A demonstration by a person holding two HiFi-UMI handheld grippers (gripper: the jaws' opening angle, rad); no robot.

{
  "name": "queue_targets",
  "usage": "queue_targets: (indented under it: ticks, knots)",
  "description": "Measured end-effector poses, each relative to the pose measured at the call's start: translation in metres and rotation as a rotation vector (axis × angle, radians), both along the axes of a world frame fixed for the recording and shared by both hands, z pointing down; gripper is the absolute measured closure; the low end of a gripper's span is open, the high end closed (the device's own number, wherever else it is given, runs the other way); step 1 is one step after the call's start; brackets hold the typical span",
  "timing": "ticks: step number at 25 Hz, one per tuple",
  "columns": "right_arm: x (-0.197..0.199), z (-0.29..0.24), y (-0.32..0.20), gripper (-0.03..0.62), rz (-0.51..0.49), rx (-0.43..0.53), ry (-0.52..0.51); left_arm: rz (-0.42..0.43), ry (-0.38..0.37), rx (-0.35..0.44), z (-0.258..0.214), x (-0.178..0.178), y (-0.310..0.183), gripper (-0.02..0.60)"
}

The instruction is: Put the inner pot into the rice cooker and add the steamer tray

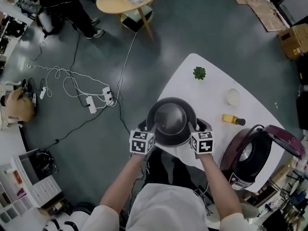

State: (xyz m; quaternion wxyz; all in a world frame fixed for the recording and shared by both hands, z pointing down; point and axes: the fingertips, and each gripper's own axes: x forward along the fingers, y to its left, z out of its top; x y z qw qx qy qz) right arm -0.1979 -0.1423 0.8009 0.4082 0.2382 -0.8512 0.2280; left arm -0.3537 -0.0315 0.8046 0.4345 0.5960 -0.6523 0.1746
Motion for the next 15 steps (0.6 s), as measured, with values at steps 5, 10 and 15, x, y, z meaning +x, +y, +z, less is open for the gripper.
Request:
queue_targets:
  ticks: [5, 10, 15]
  knots:
    - [-0.001, 0.003, -0.001, 0.527, 0.061, -0.016, 0.018, 0.028, -0.034, -0.027, 0.002, -0.005, -0.001, 0.468]
    - [0.005, -0.015, -0.004, 0.540, 0.128, -0.003, -0.003, 0.063, -0.088, 0.003, -0.021, -0.005, -0.009, 0.474]
    - [0.016, -0.039, -0.012, 0.543, 0.188, 0.038, -0.030, 0.102, -0.112, 0.047, -0.046, -0.001, -0.025, 0.479]
